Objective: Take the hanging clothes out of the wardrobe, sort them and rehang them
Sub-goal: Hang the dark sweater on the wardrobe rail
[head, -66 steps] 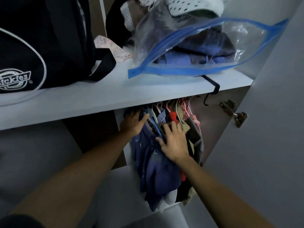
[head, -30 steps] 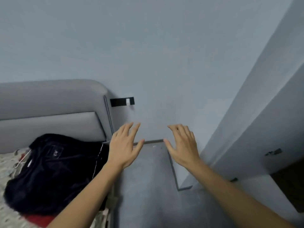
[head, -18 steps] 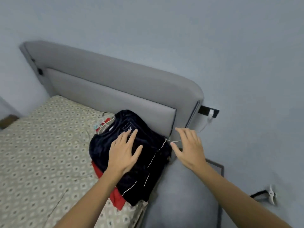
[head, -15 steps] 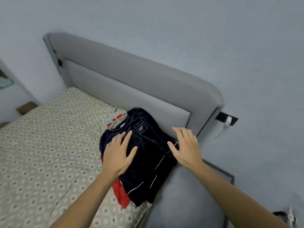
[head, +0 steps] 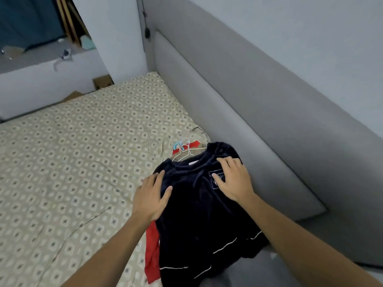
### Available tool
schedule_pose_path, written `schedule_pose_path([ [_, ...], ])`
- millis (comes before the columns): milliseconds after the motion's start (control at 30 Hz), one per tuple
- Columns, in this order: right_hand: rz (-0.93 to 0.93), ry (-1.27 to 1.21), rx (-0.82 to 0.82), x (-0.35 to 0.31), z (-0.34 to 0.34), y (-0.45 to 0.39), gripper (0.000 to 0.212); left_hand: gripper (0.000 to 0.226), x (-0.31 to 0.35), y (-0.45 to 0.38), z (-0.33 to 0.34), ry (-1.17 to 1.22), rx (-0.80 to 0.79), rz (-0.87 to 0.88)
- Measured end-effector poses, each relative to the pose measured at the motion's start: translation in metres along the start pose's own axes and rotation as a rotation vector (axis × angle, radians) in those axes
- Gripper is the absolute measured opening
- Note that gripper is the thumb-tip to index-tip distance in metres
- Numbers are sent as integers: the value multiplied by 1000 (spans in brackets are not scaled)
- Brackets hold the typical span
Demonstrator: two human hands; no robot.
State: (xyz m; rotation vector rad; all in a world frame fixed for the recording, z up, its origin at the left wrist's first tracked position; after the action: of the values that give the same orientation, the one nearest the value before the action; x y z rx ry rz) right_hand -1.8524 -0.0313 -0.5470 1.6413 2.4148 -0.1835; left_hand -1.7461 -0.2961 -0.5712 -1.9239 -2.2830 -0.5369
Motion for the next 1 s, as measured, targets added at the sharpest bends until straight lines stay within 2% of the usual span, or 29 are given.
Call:
schedule_pose_path([
  [100,-51,11,-76,32,41,-69,63,84,-10,-58,45,7,-59,-109],
  [267,-113,14,-179,74,110,-162,67,70,-28,-138,111,3,-150,-242],
  [500,-143,106,-369,93,195,-227,67,71,-67,-191,171,15,-222,-353],
  [633,-121,95,-389,95,206,-236,61,71,-76,-191,188,36,-293,-382],
  [800,-111,13,-391,92,199,-233,55,70,-75,-184,188,47,-303,-381],
  [1000,-52,-191,-259,91,151,-216,40,69,-66,-175,149,132,-167,-367],
])
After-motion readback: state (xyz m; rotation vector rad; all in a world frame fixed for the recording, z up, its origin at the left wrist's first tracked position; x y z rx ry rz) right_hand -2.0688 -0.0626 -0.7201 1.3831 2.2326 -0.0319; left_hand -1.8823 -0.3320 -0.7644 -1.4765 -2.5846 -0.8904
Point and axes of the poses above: each hand's wrist, its own y-axis away from the middle knuckle, its own z-axis out of the palm, x = y × z, the point moved 10 cm from there along -y, towards the middle knuckle
